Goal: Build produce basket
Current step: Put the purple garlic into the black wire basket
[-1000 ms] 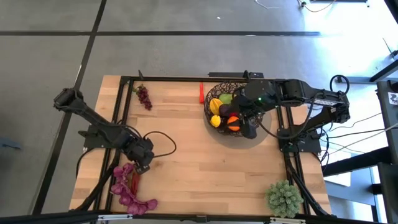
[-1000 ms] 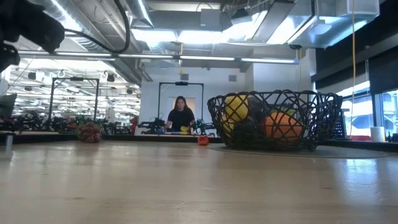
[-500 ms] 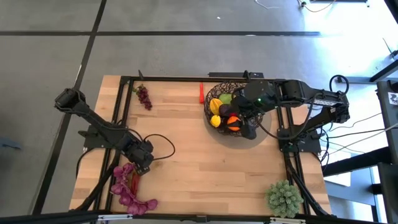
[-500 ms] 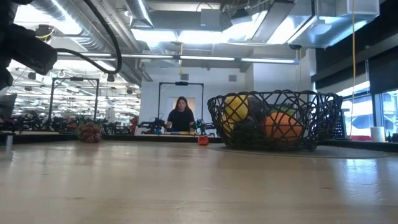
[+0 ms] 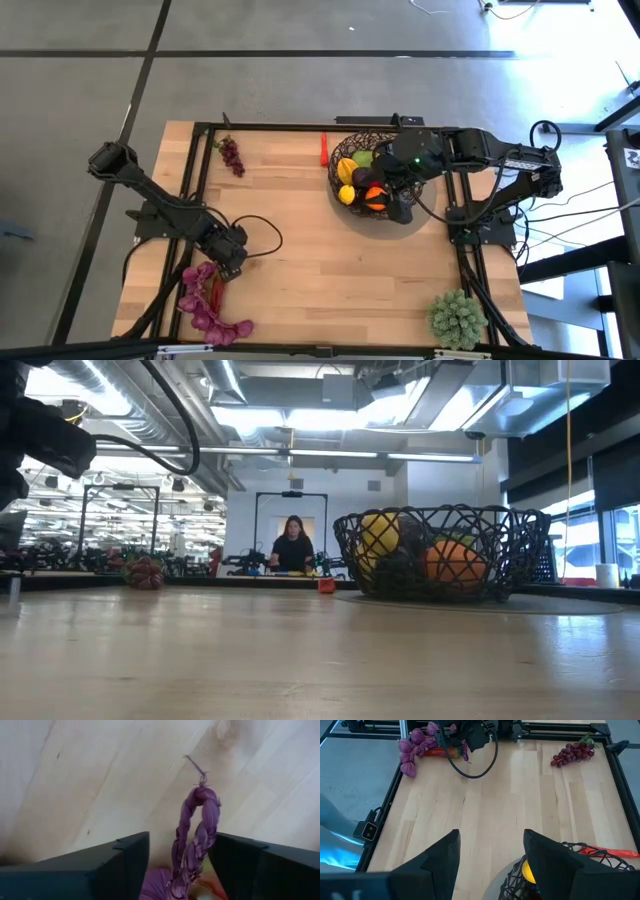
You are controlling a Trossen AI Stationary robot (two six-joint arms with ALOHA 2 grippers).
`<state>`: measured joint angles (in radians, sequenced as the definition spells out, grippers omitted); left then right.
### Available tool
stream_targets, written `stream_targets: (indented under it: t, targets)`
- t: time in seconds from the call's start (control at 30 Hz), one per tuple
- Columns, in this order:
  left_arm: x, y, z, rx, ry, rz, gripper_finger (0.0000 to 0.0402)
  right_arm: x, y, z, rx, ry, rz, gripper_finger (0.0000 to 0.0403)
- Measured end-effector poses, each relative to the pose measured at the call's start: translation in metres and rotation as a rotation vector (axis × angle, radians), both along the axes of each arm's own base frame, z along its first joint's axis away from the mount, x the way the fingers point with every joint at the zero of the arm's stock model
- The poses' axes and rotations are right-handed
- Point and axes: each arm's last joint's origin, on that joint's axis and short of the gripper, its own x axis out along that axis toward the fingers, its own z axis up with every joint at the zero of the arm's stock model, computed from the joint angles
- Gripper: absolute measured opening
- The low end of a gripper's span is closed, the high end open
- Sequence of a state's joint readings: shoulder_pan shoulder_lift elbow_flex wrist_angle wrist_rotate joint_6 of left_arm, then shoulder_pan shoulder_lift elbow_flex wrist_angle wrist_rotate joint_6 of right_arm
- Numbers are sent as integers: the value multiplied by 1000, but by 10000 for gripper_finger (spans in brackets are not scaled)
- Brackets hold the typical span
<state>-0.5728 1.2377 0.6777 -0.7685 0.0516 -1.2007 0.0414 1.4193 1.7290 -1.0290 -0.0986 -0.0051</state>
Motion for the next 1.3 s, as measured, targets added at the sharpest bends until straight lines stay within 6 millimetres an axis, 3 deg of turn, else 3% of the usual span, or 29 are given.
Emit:
stream_targets:
  t: [0.33, 0.4, 0.73, 0.97, 1.3]
  targets:
    - [1, -1, 0, -4, -17, 2, 29, 0, 0, 0, 0, 0, 0, 215]
    - [4, -2, 3, -20, -42, 3, 13, 0, 0, 0, 0, 0, 0, 215]
    - [23, -13, 54, -40, -193, -55, 6, 0, 0, 0, 0, 0, -1, 215]
    - [19, -3, 88, 109, -140, -63, 4, 0, 0, 0, -1, 0, 0, 215]
    - [25, 15, 153, 171, -231, -139, 4, 0, 0, 0, 0, 0, 0, 215]
